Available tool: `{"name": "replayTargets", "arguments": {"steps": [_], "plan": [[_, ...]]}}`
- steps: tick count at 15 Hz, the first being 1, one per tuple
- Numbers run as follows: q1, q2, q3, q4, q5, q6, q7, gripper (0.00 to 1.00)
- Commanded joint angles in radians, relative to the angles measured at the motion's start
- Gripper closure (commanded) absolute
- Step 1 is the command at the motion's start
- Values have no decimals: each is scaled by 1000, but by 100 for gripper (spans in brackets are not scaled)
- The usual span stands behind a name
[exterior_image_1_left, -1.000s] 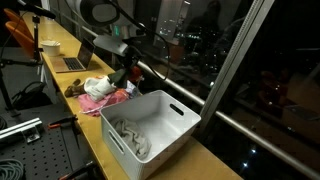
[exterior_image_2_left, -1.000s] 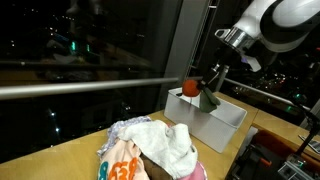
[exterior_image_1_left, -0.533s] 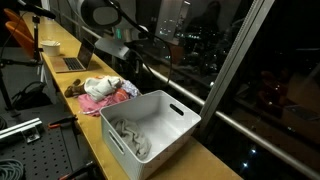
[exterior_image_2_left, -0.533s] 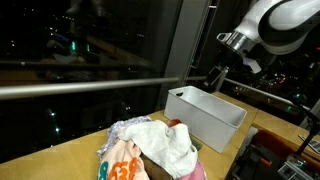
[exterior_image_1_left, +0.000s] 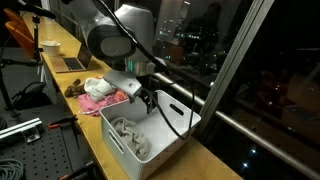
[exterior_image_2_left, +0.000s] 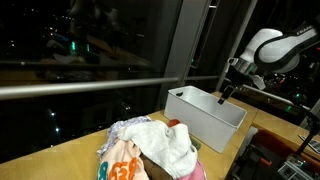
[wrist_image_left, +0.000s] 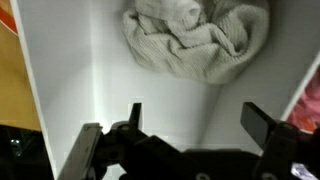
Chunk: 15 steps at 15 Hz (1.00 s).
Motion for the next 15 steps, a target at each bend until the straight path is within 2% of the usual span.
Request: {"name": "replayTargets", "arguments": {"steps": [1, 5, 7, 12, 13, 15], "plan": [[-37, 144, -16, 27, -10, 82, 2, 0], [-79, 326, 22, 95, 9, 133, 15, 0], [-96, 388, 52, 135, 17, 124, 28, 0], [-83, 500, 76, 223, -9, 102, 85, 0], [-80, 512, 74, 237, -13, 101, 94, 25], [-83, 520, 73, 260, -16, 92, 96, 34]]}}
